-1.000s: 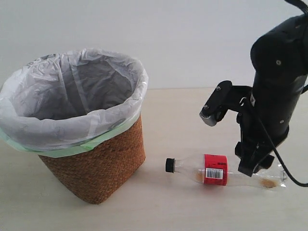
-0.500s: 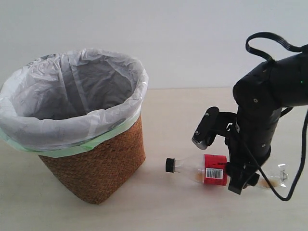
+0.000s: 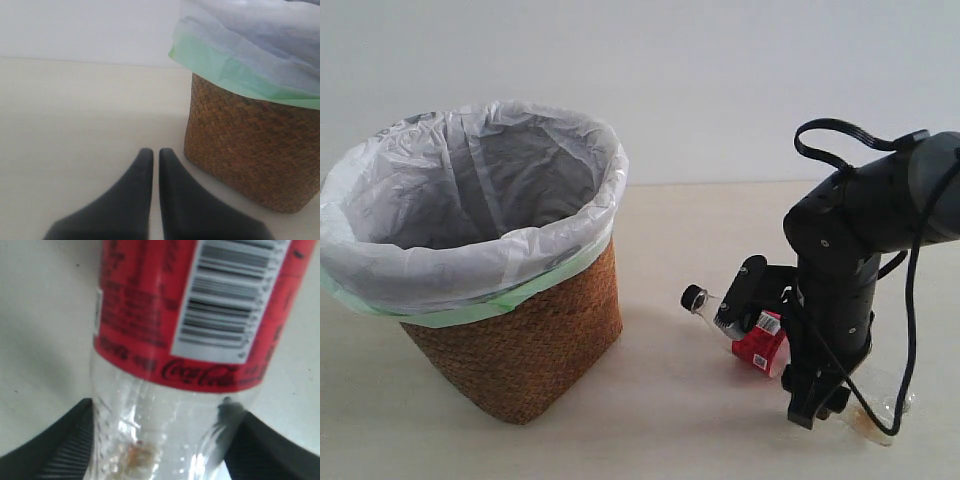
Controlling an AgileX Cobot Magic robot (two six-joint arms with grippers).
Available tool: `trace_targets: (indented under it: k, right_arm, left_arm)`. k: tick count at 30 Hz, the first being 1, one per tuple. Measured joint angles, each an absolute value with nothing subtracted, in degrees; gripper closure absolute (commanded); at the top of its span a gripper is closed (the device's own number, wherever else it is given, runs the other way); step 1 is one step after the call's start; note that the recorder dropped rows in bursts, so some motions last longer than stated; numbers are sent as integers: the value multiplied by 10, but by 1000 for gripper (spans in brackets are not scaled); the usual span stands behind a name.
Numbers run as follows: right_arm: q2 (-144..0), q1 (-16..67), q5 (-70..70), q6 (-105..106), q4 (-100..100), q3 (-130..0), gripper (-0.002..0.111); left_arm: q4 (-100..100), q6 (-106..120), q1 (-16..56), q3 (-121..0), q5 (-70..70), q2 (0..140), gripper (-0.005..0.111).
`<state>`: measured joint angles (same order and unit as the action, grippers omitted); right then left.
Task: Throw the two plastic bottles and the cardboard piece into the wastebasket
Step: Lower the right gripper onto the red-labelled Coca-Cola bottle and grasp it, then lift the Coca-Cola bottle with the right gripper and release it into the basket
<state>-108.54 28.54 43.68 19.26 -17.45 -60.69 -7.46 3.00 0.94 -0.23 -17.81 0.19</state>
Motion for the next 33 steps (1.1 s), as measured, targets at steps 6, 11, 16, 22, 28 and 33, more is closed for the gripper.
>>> trace_targets:
  k: [6,11,16,22,28,33]
  right_arm:
    - [-1085,285,425,165,-175,-607,48]
    - [-1085,285,419,144,-170,-607,56]
    - [-1085,285,417,136,-164,-607,108]
    - [-1085,285,411,64,-162,-612,107]
    - [-1049,285,394,-6,-161,-627,107]
    - [-970,285,391,-29,-157,-639,107]
  left_arm:
    - [-75,30,9,-2,-178,2,103]
    - [-75,30,9,-2,-178,2,103]
    - [-75,30,9,-2,-178,2,103]
    - [-75,30,9,-2,-178,2,103]
    - [-75,30,9,-2,-178,2,103]
    - [-75,30,9,-2,-178,2,103]
